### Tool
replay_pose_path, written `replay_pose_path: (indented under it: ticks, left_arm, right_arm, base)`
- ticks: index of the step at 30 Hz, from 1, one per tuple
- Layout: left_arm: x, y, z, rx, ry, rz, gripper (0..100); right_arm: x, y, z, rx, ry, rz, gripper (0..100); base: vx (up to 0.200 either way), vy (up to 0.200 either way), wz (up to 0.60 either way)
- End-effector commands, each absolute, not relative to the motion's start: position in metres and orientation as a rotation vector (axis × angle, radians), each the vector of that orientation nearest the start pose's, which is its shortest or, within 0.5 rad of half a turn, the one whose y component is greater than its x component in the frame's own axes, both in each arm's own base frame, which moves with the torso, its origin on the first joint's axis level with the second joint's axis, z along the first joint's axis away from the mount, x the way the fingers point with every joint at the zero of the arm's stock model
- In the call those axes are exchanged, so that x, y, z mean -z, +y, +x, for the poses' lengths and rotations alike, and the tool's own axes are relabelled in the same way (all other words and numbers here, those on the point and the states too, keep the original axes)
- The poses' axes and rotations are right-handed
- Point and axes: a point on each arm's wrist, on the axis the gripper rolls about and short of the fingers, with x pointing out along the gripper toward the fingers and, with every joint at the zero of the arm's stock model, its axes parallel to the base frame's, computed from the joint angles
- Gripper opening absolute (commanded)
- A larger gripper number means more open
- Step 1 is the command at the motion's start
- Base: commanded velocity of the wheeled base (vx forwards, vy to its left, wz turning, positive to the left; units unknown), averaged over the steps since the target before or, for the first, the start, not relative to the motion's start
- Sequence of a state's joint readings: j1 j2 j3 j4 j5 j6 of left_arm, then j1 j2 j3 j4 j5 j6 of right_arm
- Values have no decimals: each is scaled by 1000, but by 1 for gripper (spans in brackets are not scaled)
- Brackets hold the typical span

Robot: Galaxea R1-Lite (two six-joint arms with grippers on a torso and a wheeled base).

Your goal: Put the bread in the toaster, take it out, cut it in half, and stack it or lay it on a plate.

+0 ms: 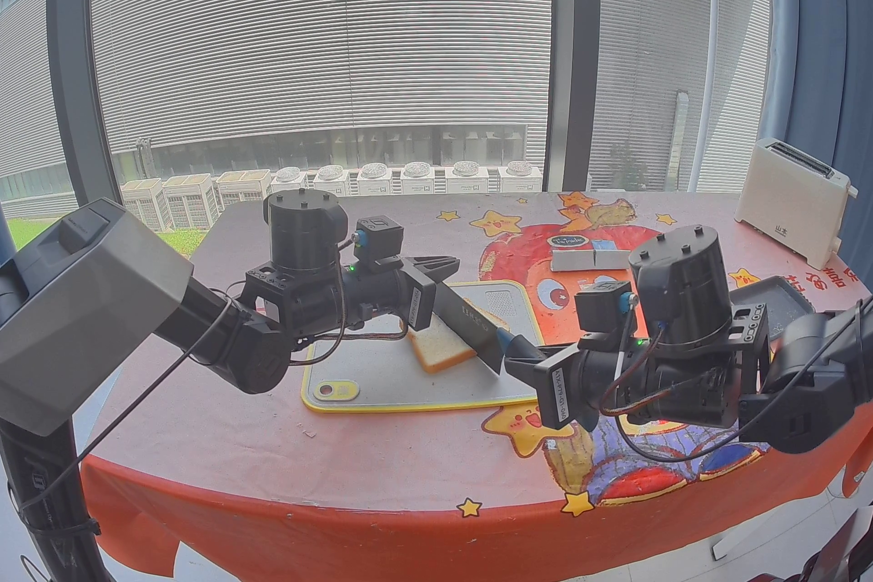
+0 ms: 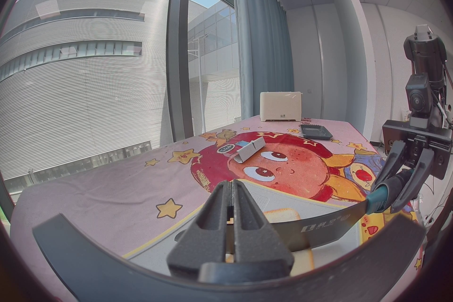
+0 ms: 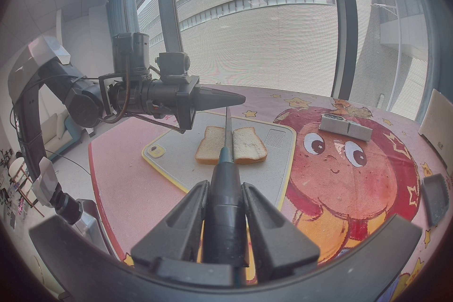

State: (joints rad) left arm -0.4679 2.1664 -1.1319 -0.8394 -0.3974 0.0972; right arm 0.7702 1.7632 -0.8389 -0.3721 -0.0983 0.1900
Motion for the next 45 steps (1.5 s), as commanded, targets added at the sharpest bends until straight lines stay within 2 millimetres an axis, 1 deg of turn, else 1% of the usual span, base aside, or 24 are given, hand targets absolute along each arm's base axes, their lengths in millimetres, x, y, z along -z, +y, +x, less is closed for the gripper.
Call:
replay_pose_path:
  ticks: [1, 4, 9, 12, 18, 22, 26, 33, 37, 41, 45]
  left_arm:
    - [-132, -197, 367, 876, 115, 96, 0]
    - [-131, -197, 366, 878, 122, 96, 0]
    - [-114, -196, 362, 880, 177, 100, 0]
    - [-104, -195, 365, 874, 203, 100, 0]
    - [-103, -193, 368, 868, 203, 100, 0]
    - [-111, -192, 364, 869, 182, 99, 0]
    - [-131, -189, 357, 870, 141, 98, 0]
    - [-152, -186, 350, 870, 86, 95, 0]
    - [-171, -181, 342, 865, 41, 93, 0]
    - [-178, -171, 338, 848, 27, 92, 0]
    - [-178, -168, 332, 845, 32, 93, 0]
  right_arm:
    - [-158, 210, 220, -607, 537, -40, 0]
    - [-159, 208, 219, -604, 535, -40, 0]
    - [-154, 209, 218, -605, 557, -54, 0]
    - [-149, 212, 220, -607, 567, -59, 0]
    - [-143, 215, 223, -605, 581, -65, 0]
    - [-144, 217, 221, -615, 579, -67, 0]
    - [-147, 218, 219, -621, 570, -64, 0]
    - [-148, 214, 222, -607, 567, -59, 0]
    - [-154, 210, 218, -607, 554, -53, 0]
    - [-155, 211, 217, -612, 554, -52, 0]
    - [-155, 212, 217, -615, 547, -48, 0]
  base:
    - [0, 0, 0]
    - [0, 0, 0]
    - [0, 0, 0]
    - [0, 0, 0]
    - [0, 0, 0]
    - [0, 0, 0]
    - [0, 0, 0]
    - [0, 0, 0]
    - [0, 0, 0]
    - [0, 0, 0]
    - [0, 0, 0]
